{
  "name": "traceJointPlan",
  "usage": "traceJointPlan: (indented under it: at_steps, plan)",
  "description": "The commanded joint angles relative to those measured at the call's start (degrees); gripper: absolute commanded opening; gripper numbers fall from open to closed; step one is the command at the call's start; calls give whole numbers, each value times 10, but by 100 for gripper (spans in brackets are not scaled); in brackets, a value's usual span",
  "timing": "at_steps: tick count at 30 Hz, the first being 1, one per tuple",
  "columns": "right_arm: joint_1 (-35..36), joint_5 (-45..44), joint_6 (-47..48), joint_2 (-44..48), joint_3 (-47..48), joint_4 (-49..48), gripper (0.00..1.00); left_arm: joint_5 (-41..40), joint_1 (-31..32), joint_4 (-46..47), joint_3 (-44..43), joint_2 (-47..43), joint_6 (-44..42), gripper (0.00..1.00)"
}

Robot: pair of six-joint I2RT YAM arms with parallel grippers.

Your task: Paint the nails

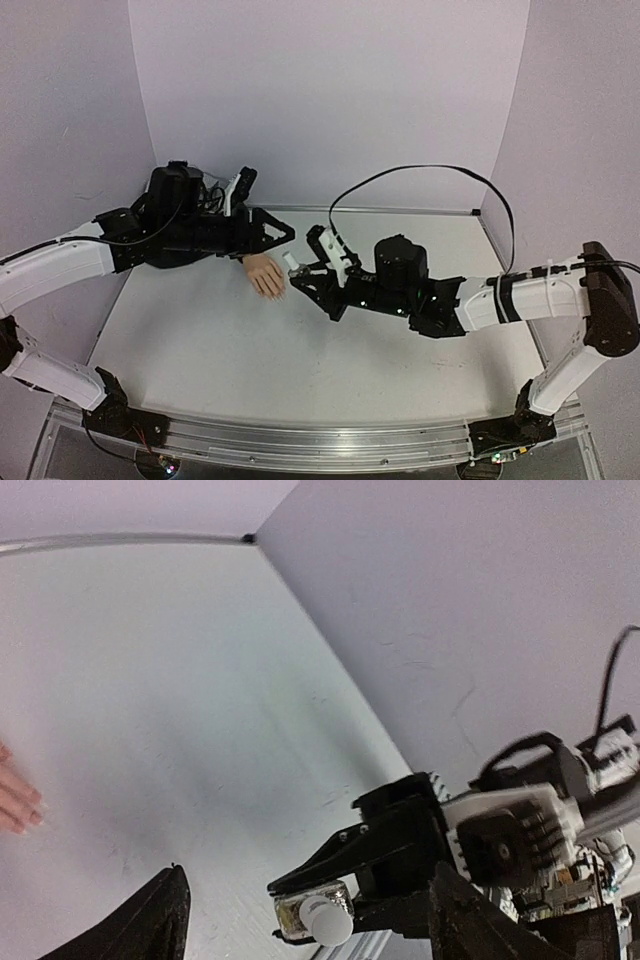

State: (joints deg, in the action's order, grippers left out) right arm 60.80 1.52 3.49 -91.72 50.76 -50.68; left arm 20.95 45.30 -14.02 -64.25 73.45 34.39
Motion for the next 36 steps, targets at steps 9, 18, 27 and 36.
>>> traceJointPlan:
  at_steps: [9,18,27,36]
  plan:
    - [-53,469,-261,37,19,-125,0,283,1,325,72,-30,-38,78]
    - [-73,509,-289,6,41,-180,0,334,2,334,88,-46,-49,66]
    - [-80,519,-301,-26,76,-188,0,313,2,322,110,-55,-64,58]
    - [-91,494,-305,-39,79,-196,0,294,1,273,93,-42,-97,26]
